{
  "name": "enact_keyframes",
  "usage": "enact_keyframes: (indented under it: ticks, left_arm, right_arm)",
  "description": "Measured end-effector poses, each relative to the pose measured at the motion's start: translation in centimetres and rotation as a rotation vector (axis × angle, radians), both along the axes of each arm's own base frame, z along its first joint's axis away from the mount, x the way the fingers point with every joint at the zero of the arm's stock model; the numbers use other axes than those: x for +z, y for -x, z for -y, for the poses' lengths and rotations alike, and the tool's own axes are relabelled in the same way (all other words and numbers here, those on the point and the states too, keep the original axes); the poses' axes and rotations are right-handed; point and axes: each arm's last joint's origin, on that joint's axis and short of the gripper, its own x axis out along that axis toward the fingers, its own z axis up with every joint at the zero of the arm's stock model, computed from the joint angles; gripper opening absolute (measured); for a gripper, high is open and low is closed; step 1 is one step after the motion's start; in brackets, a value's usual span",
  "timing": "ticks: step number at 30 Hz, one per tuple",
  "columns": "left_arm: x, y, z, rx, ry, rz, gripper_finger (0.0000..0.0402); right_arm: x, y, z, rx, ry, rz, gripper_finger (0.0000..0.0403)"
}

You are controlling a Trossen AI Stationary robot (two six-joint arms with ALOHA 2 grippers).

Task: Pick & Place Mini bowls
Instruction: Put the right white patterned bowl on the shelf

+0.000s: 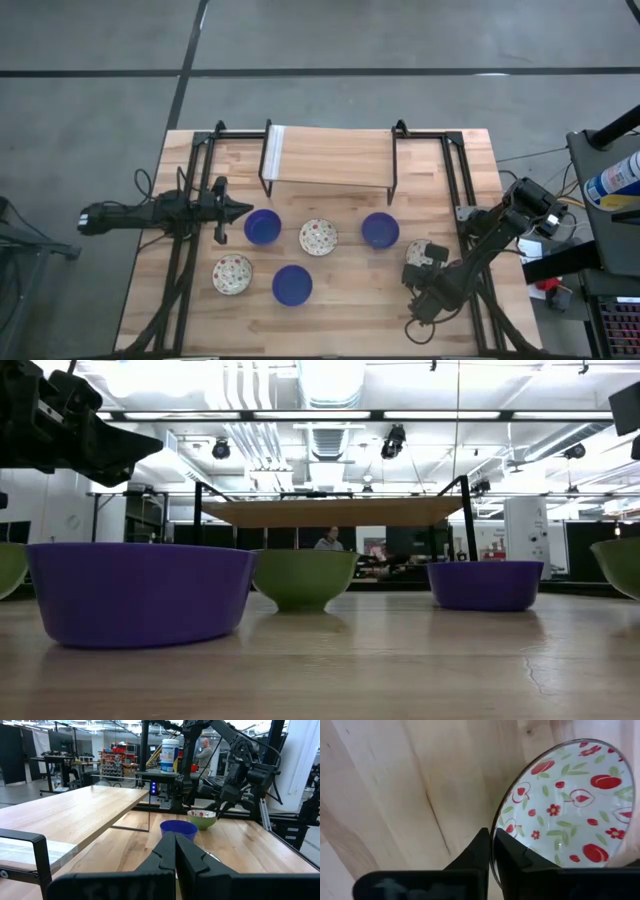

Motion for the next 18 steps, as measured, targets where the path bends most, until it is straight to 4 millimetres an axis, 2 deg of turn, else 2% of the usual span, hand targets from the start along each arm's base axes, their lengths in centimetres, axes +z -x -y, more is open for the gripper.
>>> enact_keyframes:
  ticks: [8, 18]
  left_arm:
    - [0.0, 0.0, 0.0, 0.0, 0.0, 0.0, 0.0]
    - [0.0, 0.0, 0.0, 0.0, 0.0, 0.0, 0.0]
  right_arm:
    - [1.0, -0.5, -0.4, 0.003, 0.001, 0.046, 0.0013]
    - [3.6, -1.2, -0.7, 0.042, 0.073, 0.094, 0.0011]
